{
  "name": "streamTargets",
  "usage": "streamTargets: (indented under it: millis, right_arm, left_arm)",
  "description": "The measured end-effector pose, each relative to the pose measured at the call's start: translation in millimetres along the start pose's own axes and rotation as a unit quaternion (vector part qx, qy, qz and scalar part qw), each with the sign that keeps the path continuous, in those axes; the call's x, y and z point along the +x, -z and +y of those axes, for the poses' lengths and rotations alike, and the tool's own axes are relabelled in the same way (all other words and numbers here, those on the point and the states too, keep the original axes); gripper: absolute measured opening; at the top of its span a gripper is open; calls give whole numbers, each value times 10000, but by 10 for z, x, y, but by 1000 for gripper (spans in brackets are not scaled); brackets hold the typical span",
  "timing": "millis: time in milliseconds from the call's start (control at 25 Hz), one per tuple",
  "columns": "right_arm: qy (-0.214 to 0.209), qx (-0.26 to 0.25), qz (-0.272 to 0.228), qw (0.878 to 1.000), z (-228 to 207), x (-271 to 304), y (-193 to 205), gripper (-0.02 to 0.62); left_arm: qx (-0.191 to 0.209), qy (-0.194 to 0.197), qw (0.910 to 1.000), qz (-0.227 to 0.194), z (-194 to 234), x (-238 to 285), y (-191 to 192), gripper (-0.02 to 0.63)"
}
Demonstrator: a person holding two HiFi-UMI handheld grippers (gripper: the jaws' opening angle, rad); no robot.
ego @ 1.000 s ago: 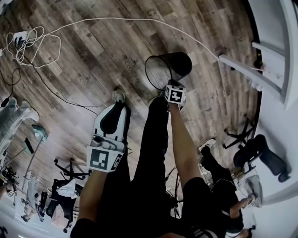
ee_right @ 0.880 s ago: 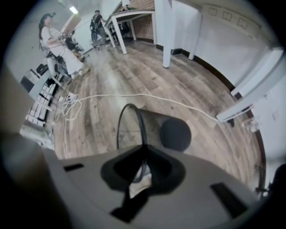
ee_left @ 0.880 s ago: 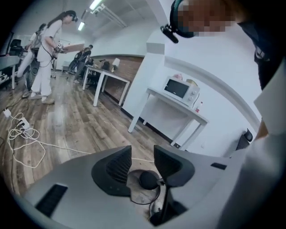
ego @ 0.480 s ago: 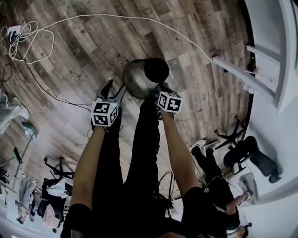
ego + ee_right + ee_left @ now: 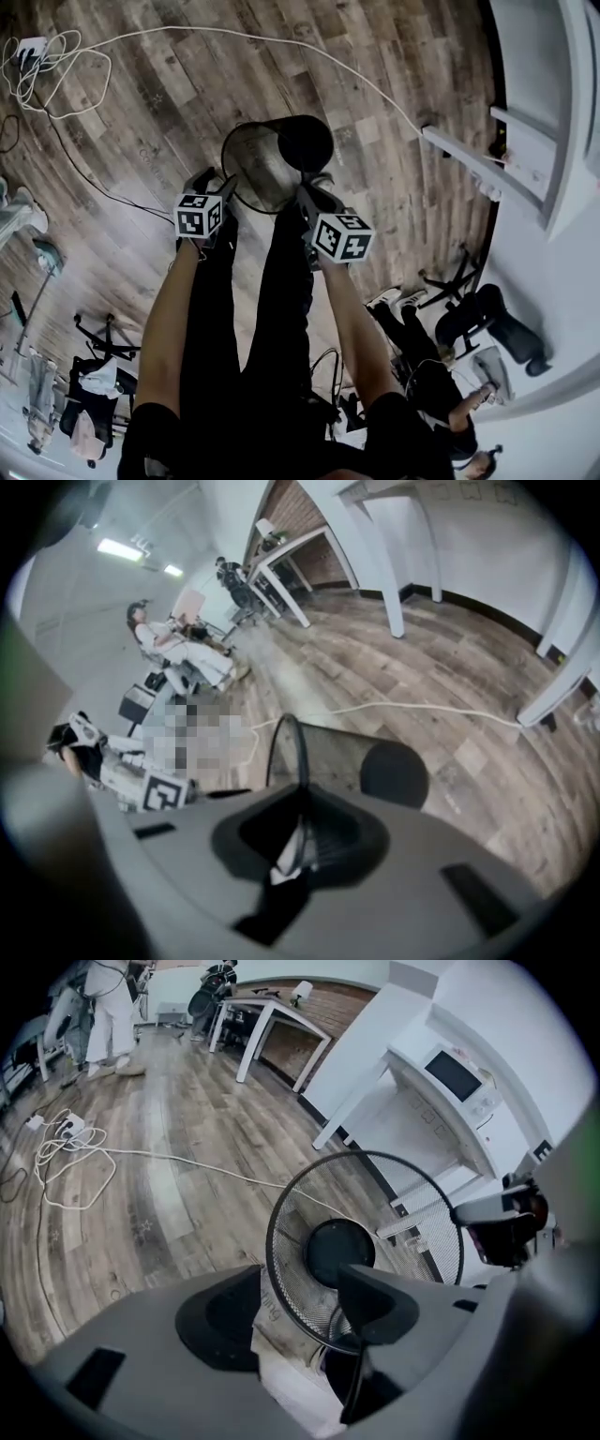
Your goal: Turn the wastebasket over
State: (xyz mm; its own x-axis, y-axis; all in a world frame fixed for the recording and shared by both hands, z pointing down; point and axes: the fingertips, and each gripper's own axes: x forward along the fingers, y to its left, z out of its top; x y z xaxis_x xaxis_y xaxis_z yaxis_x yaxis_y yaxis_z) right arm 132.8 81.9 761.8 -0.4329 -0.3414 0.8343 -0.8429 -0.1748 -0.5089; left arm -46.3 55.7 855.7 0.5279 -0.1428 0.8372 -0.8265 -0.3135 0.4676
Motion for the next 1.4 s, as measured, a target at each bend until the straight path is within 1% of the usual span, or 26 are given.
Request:
streamTargets:
  millis: [240, 280, 320, 400, 680, 880, 1080, 1400]
  right_arm:
    - [-304, -177, -107, 9993, 240, -186, -173, 51]
    - [-335, -209, -110, 9992, 269, -198, -187, 51]
    - [-351, -242, -112, 9990, 289, -204, -199, 51]
    - [-344, -277, -113, 9990, 284, -201, -218, 51]
    - [-153, -84, 51, 9998, 16, -20, -148, 51]
    - [-39, -109, 250, 9996, -84, 245, -67, 51]
    - [58, -208, 301, 9993, -113, 596, -103, 51]
    - [115, -625, 59, 9980, -46, 1134, -369, 51]
  left_arm:
    - [-123, 50, 9999, 18, 97, 38, -76, 282]
    - [-124, 53, 9999, 21, 114, 33, -82, 246]
    - [-106, 25, 9999, 14, 137, 22, -90, 177]
    - [-49, -56, 10000, -14, 173, -12, -105, 100]
    - [32, -173, 9997, -168, 195, -221, -149, 98]
    - [-60, -368, 9985, -401, 315, -358, -187, 92]
    - [-45, -491, 9970, -597, 503, -386, -248, 92]
    - [29, -637, 9953, -730, 866, -317, -477, 97]
